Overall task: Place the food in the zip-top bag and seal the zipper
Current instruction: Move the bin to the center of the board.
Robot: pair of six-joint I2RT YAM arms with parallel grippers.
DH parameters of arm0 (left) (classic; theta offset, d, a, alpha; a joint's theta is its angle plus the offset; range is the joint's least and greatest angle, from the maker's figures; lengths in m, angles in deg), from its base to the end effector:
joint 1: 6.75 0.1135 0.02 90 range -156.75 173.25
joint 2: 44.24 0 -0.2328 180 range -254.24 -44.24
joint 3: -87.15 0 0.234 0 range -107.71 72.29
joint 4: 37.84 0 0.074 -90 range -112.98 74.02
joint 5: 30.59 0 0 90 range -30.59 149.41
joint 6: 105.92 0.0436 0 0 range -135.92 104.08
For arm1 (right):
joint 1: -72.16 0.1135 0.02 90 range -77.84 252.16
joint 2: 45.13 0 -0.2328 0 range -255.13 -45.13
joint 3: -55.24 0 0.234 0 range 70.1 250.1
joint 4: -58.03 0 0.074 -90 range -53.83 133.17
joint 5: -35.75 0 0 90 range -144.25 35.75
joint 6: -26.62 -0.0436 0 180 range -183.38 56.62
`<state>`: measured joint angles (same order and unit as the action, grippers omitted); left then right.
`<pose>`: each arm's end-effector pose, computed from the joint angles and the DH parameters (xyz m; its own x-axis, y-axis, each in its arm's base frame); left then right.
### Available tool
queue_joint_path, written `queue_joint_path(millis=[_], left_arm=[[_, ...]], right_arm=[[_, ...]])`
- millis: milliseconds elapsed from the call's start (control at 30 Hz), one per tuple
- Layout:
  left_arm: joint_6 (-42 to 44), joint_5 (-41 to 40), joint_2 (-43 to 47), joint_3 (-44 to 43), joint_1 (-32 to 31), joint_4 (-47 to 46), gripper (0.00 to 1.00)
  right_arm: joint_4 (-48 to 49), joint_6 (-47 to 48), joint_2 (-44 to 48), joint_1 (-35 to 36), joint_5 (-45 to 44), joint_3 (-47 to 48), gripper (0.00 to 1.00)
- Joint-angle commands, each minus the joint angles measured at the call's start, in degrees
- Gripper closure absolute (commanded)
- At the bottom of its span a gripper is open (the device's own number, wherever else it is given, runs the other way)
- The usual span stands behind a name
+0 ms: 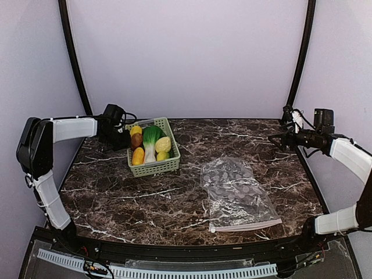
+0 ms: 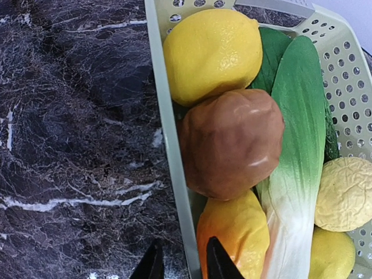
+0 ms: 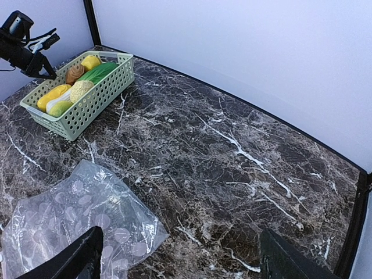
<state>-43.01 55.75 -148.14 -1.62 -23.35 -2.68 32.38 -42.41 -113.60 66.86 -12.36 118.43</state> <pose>0.3620 -0.1050 0.1880 -0.7684 -0.2452 -0.5912 -0.1167 0.9619 -0.2472 0.2605 0.0051 0.2538 -0.2984 -0.2399 -0.9238 -0.6515 0.7585 0.0135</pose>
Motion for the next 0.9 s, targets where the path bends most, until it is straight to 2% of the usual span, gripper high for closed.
queue_joint_path(millis=[0,233,433,567,700,800,867], left_arm=[[-0.8,0.88,0.3,-1.48,0.25,3.37,0.79],[-1.16,3.47,2.57,1.79,0.16,3.52,0.92],[-2.9,6.35,8.91,9.55,-0.56,1.7,0.99],[-5.18,6.13,15.35,15.31,-1.51,1.51,0.99],[-7.28,5.27,23.81,22.02,-3.33,1.14,0.99],[-7.33,6.39,27.13,24.57,-4.04,1.25,0.99],[-7.16,7.02,28.79,26.08,-4.5,1.36,0.99]], right_arm=[[-0.97,0.53,-0.28,-0.24,1.39,-0.13,0.11],[-1.17,0.58,-0.44,-0.24,1.27,-0.02,0.11],[-1.25,0.48,-0.83,-0.24,1.8,-0.06,0.11],[-3.0,1.36,-1.84,0.0,2.38,0.98,0.15],[-12.08,1.82,-4.49,0.45,5.85,7.16,0.25],[-25.19,9.43,-5.37,3.72,7.17,12.09,0.36],[-31.25,15.66,-3.65,8.39,4.36,12.1,0.38]])
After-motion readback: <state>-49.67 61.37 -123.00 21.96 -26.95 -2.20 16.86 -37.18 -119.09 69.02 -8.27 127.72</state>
